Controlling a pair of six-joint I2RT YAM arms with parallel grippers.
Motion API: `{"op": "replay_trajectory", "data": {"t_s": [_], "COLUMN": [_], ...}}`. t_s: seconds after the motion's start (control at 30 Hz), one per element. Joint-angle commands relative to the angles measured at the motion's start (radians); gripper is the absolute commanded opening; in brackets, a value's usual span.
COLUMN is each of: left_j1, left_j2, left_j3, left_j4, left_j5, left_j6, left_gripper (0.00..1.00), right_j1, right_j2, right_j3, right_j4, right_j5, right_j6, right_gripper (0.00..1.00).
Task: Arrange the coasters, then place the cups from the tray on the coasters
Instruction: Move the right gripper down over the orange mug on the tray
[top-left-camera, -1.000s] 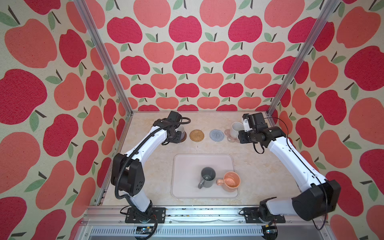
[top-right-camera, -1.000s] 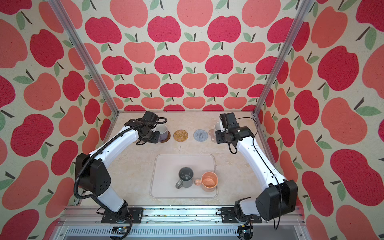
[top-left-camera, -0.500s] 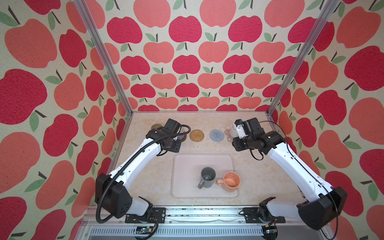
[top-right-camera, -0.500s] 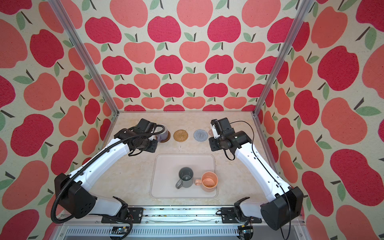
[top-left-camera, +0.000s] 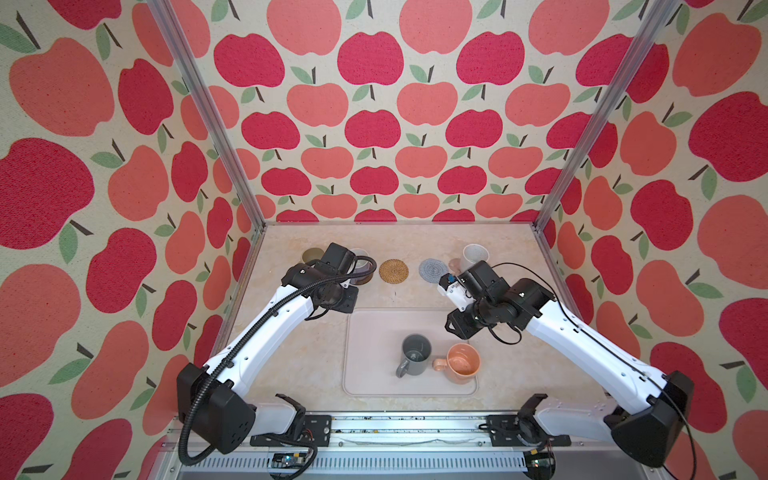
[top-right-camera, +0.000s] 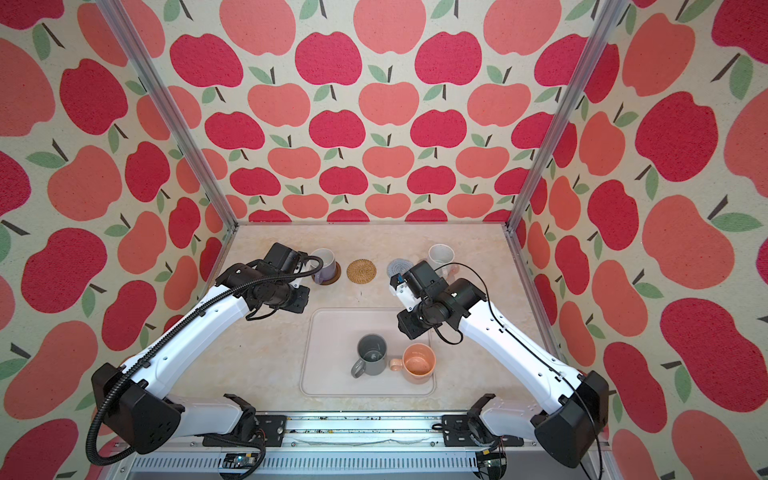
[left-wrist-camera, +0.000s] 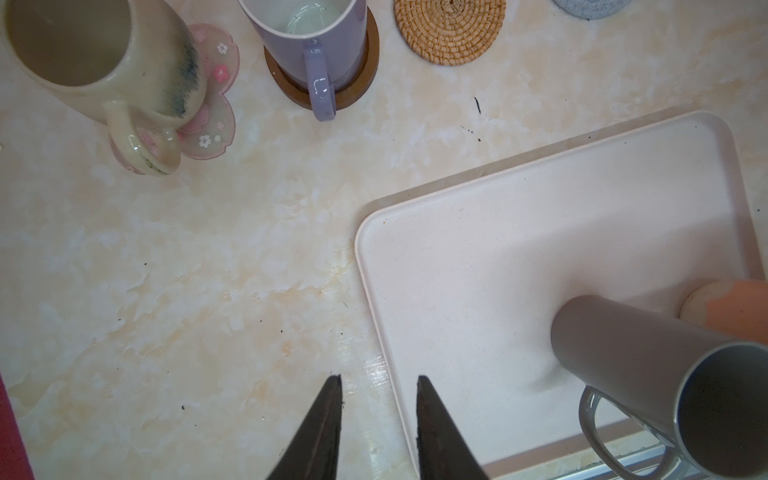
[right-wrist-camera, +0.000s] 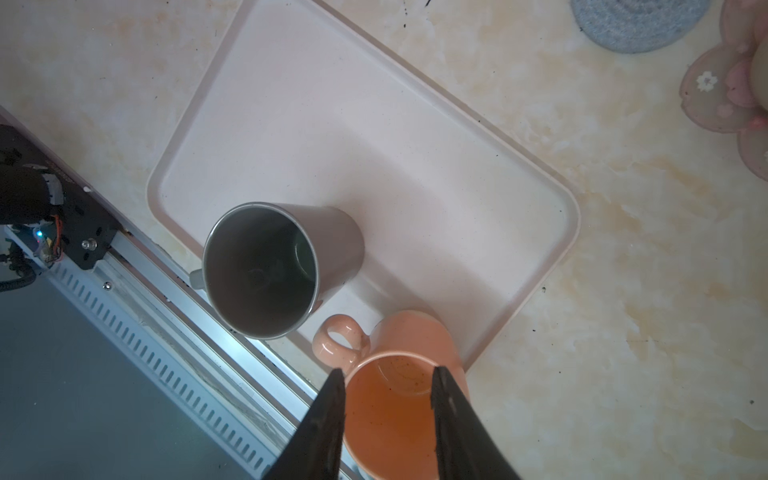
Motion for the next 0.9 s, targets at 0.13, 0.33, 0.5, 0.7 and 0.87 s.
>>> {"op": "replay_trajectory", "data": {"t_s": [0.13, 0.33, 0.5, 0.7, 0.87], "left_j1": [0.003, 0.003, 0.005, 0.006, 0.013], "left_j2": [0.021, 0.022, 0.02, 0.023, 0.019], "left_j3": [0.032, 0.021, 0.017, 0.006, -0.012], "left_j4": [-0.02, -0.027, -0.023, -0.017, -0.01], "left_j5": [-0.004, -0.016, -0.02, -0.017, -0.02], "left_j6": [0.01, 0.003, 0.001, -0.005, -0.005], "left_gripper": [0.32, 0.32, 0.32, 0.32, 0.32], "right_j1": [0.159, 0.244, 0.269, 0.271, 0.272], "right_j2": [0.004, 0.073, 0.139, 0.191, 0.231], "right_j3": [-0.007, 0.002, 0.011, 0.038, 0.042], "right_j4": [-0.076, -0.146, -0.173, -0.161, -0.169], "right_j5": [-0.083, -0.07, -0.038, 0.005, 0.039], "right_j6": [-0.122, -0.174, -0.213, -0.252, -0.283], "right_gripper": [0.37, 0.37, 0.4, 0.4, 0.43]}}
